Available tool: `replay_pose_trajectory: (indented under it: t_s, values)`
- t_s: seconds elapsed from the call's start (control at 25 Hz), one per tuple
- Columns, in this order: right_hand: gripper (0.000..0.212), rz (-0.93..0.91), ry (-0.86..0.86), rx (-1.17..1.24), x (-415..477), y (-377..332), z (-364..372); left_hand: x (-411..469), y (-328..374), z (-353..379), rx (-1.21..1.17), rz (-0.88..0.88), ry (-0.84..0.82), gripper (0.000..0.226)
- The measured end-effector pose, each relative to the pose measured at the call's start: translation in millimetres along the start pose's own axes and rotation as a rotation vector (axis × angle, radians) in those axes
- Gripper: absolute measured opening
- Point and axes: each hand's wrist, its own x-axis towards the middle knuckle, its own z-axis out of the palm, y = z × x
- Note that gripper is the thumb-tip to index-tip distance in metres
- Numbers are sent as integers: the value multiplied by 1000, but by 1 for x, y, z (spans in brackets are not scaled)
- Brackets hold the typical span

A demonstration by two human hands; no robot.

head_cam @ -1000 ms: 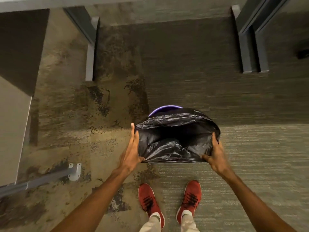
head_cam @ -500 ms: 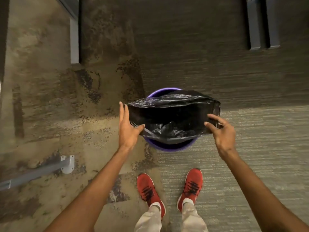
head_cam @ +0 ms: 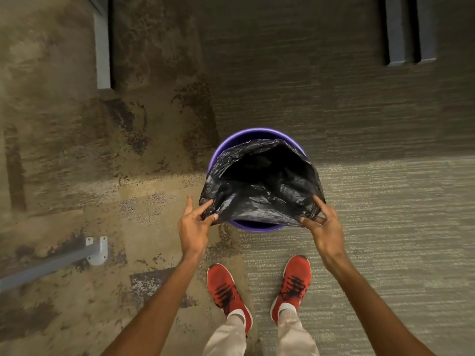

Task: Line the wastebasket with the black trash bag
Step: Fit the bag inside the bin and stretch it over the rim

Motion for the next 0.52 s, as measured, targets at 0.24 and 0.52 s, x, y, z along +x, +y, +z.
replay_pose_trajectory:
  t_s: [0.24, 0.52]
  values:
    - [43, 53, -17, -4, 13, 27, 0, 13, -23, 6, 336, 100, -91, 74]
    - [61, 260, 56, 205, 21, 47, 12, 6, -43, 18, 426, 188, -152, 95]
